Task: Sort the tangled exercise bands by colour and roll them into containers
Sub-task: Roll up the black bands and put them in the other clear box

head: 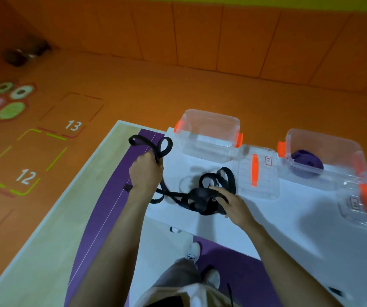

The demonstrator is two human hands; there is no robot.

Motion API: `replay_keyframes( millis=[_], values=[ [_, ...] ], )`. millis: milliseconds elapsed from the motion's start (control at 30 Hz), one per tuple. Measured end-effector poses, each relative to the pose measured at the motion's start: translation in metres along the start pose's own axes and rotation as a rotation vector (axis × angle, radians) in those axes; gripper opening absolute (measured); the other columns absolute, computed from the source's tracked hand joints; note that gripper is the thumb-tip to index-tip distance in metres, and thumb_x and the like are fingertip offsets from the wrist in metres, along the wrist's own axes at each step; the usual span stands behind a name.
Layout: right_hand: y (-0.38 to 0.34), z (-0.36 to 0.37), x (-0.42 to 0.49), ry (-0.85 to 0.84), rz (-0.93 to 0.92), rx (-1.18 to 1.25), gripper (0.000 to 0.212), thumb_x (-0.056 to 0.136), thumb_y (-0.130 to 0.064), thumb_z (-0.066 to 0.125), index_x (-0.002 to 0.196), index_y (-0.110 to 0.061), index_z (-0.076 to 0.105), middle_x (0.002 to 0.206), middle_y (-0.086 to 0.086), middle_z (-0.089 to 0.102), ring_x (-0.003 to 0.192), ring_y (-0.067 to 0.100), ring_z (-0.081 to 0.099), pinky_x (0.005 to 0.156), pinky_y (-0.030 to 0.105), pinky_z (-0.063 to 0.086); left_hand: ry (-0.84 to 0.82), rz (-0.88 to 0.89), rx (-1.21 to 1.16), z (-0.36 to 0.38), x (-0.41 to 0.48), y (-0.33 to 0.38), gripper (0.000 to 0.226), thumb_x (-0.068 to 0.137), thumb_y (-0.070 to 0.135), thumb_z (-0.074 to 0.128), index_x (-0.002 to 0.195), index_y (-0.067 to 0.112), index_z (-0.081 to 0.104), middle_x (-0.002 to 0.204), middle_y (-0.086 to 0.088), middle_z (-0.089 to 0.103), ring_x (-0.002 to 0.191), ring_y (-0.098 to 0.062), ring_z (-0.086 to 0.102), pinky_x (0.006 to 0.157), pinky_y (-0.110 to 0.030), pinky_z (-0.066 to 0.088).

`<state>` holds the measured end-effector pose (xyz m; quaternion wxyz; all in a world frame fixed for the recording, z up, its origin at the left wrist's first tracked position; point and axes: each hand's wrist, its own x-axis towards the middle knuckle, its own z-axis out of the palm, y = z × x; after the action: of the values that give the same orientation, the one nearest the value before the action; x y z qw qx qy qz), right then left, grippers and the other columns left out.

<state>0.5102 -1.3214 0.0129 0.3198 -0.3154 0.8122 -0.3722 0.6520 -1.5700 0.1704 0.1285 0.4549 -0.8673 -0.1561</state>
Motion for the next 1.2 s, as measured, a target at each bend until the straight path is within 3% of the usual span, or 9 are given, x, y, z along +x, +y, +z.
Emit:
replay_keyframes(
  millis=[300,400,500,600,767,933,1000,1100,1200],
  values=[
    [0.001,0.014,0.009,0.330,0.402,0.250,0.008,0.110,-0.017,0.045,0.119,-0.018,0.045,0.105,0.011,0.068,0.082,0.029,0.068,0.048,0.042,0.062,-0.005,0.051,-0.076,0.003,0.012,-0.001,0.024,0.103,0.027,0.061,0.085,0.012,0.057,0.070,-0.003,0.063,0.062,-0.029,0.061,0.056,-0.036,0.049],
    [0.003,0.016,0.016,0.308,0.529,0.198,0.012,0.110,-0.016,0.044,0.120,-0.009,0.045,0.116,0.017,0.062,0.080,0.042,0.071,0.038,0.033,0.054,0.005,0.069,-0.074,0.004,0.028,-0.005,0.028,0.104,0.029,0.060,0.081,0.012,0.054,0.064,-0.001,0.056,0.057,-0.028,0.056,0.053,-0.033,0.042],
    [0.011,0.020,0.025,0.343,0.607,0.210,0.024,0.110,-0.024,0.050,0.124,-0.004,0.050,0.123,0.017,0.060,0.101,0.049,0.068,0.048,0.041,0.062,-0.032,0.075,-0.100,0.003,0.047,-0.014,0.031,0.104,0.032,0.061,0.080,0.013,0.053,0.063,0.001,0.054,0.056,-0.027,0.054,0.052,-0.032,0.037],
    [0.019,0.026,0.031,0.267,0.594,-0.046,0.028,0.106,-0.035,0.054,0.100,-0.009,0.060,0.104,0.012,0.067,0.086,0.034,0.069,0.066,0.052,0.064,-0.106,0.118,-0.135,0.003,0.064,-0.018,0.032,0.103,0.033,0.063,0.080,0.013,0.052,0.063,0.002,0.054,0.056,-0.025,0.052,0.049,-0.031,0.031],
    [0.019,0.040,0.036,0.163,0.542,-0.512,0.037,0.104,-0.051,0.052,0.086,-0.020,0.062,0.078,-0.003,0.064,0.083,0.020,0.068,0.078,0.038,0.059,-0.237,0.231,-0.255,0.016,0.084,-0.016,0.033,0.101,0.033,0.066,0.075,0.019,0.050,0.062,0.005,0.055,0.057,-0.021,0.056,0.049,-0.030,0.030],
    [-0.005,0.041,0.046,0.306,0.503,-0.838,0.045,0.096,-0.066,0.055,0.088,-0.024,0.069,0.097,-0.004,0.066,0.101,0.020,0.063,0.073,0.032,0.057,-0.388,0.246,-0.409,0.029,0.106,-0.013,0.036,0.099,0.038,0.065,0.071,0.018,0.056,0.059,-0.001,0.060,0.058,-0.019,0.061,0.052,-0.035,0.042],
    [-0.017,0.036,0.058,0.406,0.453,-0.701,0.037,0.097,-0.056,0.059,0.081,-0.023,0.064,0.094,-0.005,0.062,0.096,0.022,0.063,0.072,0.035,0.056,-0.439,0.267,-0.431,0.035,0.112,-0.014,0.037,0.099,0.038,0.065,0.069,0.022,0.054,0.058,-0.001,0.058,0.058,-0.020,0.061,0.052,-0.033,0.041],
    [-0.060,0.025,0.085,0.476,0.300,-0.189,0.035,0.104,-0.039,0.055,0.073,-0.023,0.052,0.072,-0.004,0.056,0.070,0.015,0.060,0.064,0.036,0.047,-0.490,0.372,-0.428,0.047,0.117,-0.015,0.038,0.099,0.035,0.066,0.066,0.029,0.046,0.057,0.002,0.055,0.056,-0.015,0.059,0.052,-0.028,0.036],
    [-0.129,0.008,0.104,0.496,0.118,0.245,0.031,0.105,-0.040,0.043,0.097,-0.025,0.069,0.092,-0.002,0.073,0.087,0.011,0.070,0.078,0.034,0.059,-0.485,0.560,-0.319,0.063,0.112,-0.014,0.025,0.097,0.032,0.067,0.075,0.027,0.055,0.070,0.004,0.057,0.074,-0.017,0.055,0.055,-0.028,0.035]
  ],
)
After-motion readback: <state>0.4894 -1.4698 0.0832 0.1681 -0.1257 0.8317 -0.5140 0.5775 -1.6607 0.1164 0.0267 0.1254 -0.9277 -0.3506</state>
